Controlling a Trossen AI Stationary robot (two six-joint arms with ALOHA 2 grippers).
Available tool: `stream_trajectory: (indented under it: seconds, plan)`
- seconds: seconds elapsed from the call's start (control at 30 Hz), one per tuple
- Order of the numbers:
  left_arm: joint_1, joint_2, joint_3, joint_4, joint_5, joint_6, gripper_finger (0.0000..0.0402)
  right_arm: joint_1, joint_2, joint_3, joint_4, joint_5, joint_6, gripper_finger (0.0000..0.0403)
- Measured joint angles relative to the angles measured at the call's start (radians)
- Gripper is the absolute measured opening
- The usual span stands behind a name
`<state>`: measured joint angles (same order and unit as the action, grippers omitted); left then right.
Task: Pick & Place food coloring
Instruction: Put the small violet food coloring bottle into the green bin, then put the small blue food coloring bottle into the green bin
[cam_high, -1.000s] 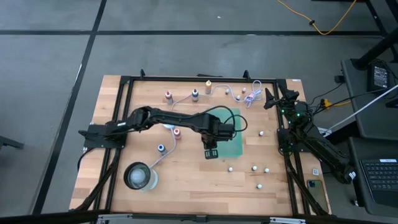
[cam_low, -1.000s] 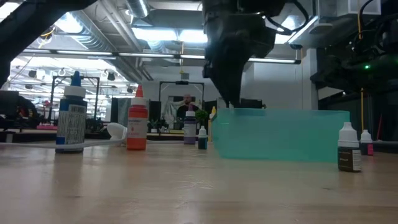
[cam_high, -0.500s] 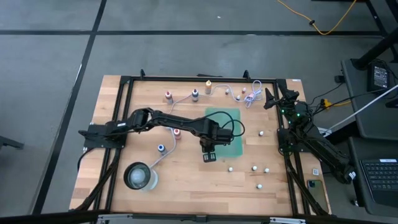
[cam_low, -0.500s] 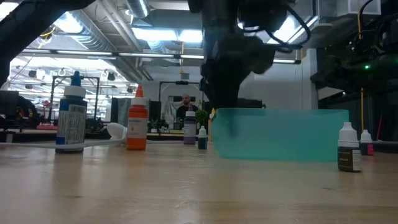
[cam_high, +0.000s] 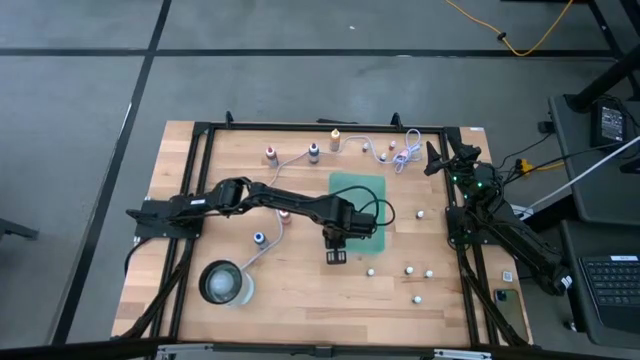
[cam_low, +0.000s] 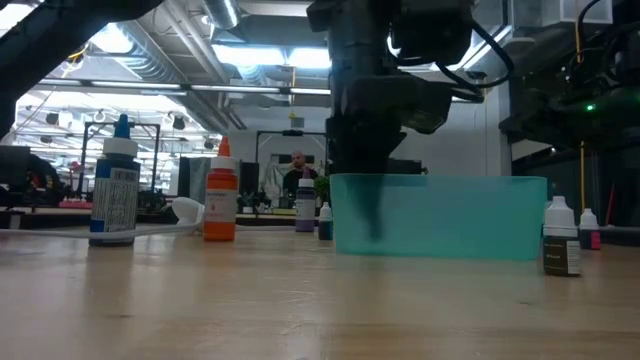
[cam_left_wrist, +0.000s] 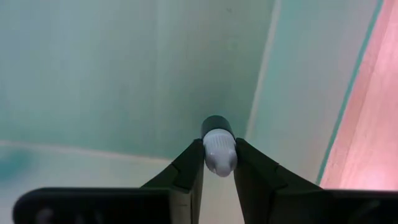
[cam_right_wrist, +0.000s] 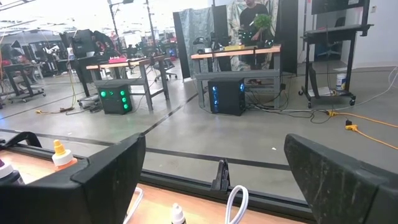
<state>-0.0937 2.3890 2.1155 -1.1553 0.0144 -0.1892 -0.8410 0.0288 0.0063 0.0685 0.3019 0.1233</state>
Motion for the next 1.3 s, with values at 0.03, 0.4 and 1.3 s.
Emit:
stream_trajectory:
  seconds: [0.03,0.4,1.3]
  plan:
    - [0.0,0.0,0.0,-0.001,0.004,0.007,0.0073,0.0,0.0,0.0,0.0,0.0,0.0,0.0384]
    - [-0.001,0.0,0.0,-0.009,0.007,0.02,0.0128,0.0,0.0,0.0,0.0,0.0,0.0,0.0384]
    - [0.064,-0.021,0.232,-0.226,0.001,0.071,0.0167,0.0,0.0,0.0,0.0,0.0,0.0,0.0384]
